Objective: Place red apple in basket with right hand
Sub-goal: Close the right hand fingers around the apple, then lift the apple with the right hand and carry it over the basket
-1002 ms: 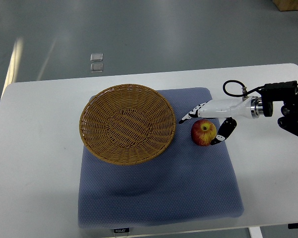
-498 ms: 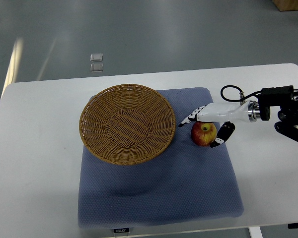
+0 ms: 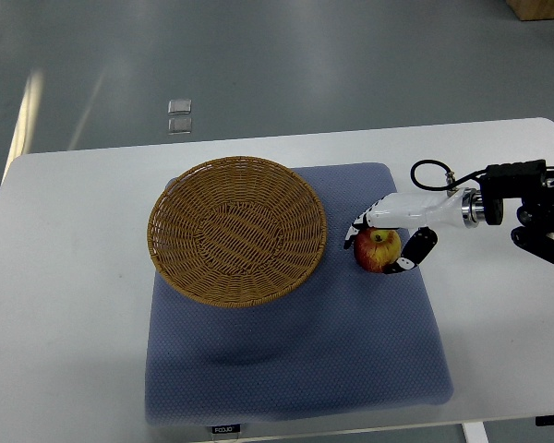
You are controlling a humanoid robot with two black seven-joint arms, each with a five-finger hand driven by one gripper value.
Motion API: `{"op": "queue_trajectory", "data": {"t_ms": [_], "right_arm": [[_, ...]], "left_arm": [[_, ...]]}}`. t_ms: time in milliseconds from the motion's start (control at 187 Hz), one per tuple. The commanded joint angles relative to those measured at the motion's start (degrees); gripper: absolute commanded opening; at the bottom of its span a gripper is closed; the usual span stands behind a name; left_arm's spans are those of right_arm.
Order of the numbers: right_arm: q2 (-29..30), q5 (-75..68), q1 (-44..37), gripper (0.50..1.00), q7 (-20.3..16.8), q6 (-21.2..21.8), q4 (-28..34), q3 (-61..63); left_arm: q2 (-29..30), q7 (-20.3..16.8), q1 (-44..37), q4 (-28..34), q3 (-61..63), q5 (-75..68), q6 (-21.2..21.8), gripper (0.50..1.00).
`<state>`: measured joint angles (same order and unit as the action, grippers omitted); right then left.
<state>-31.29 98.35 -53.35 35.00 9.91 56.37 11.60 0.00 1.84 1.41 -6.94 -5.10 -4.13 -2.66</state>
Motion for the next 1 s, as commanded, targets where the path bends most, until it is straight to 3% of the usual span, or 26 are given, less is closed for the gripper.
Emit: {"op": "queue_trajectory", "data": {"t_ms": [0, 509, 739, 996], "right_arm": [[0.0, 0.0, 0.0, 0.727, 0.0, 0.0, 0.0, 0.0], [-1.0, 0.0, -5.2, 0.729, 0.0, -1.7, -1.7, 0.1], [-0.1, -0.1, -12.5, 0.731, 0.0, -1.7, -2.4, 0.4], [7.9, -0.6, -18.6, 0.74, 0.0, -1.6, -2.4, 0.5]], "left_arm": [[0.0, 0.0, 0.0, 0.0, 0.0, 0.0, 0.0, 1.0], [0.0, 0.0, 0.0, 0.0, 0.0, 0.0, 0.0, 1.0], [0.0, 0.0, 0.0, 0.0, 0.0, 0.0, 0.0, 1.0], [0.0, 0.0, 0.0, 0.0, 0.0, 0.0, 0.0, 1.0]]}}
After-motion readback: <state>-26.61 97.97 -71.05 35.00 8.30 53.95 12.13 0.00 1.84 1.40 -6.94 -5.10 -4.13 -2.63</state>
